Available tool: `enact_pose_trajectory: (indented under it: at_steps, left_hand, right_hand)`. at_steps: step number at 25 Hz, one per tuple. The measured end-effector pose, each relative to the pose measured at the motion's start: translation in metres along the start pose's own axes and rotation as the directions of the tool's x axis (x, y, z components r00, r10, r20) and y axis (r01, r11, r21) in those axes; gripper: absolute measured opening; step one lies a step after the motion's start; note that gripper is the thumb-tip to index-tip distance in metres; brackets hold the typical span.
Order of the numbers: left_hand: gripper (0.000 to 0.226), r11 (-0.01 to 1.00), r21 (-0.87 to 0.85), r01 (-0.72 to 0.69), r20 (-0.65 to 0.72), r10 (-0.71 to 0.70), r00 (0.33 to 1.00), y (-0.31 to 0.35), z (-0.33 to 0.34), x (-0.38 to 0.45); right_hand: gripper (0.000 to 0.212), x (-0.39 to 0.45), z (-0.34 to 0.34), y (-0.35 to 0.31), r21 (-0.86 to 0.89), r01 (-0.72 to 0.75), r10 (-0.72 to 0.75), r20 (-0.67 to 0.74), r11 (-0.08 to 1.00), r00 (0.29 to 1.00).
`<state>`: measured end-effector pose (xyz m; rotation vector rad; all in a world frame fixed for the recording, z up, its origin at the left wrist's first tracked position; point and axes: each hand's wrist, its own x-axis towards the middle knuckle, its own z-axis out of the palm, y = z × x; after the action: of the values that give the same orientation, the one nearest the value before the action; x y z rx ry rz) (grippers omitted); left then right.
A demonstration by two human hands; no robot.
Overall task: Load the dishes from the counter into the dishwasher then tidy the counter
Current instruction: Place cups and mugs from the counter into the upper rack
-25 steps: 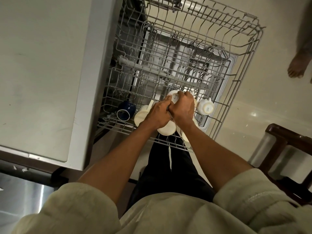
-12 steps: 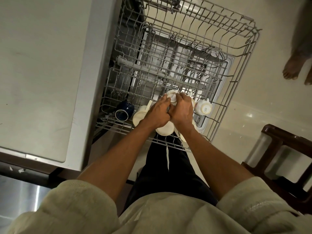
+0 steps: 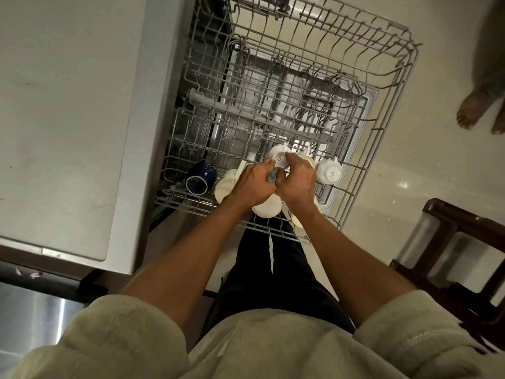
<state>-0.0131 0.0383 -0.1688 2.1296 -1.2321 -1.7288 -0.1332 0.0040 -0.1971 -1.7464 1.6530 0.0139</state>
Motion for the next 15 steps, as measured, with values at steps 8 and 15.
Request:
enact_pose_trajectory:
  at_steps: [8,15]
  left_hand:
    - [0.057,0.999,-0.048,-0.007,-0.021,0.006,1.000,-0.0033,0.0049,-0.0027]
    - [0.063,0.999,-0.042,0.024,0.019,-0.023,1.000,-0.0037,0.0086,0.0012]
  right_hand:
    - [0.044,-0.0091,0.0007,0.0010,0.020,-0.001,0.001,-0.013,1.000,1.000]
    - [0.045,-0.0058,-0.0009,-0.0012,-0.069,-0.012,0.019,0.091,0.998,0.996]
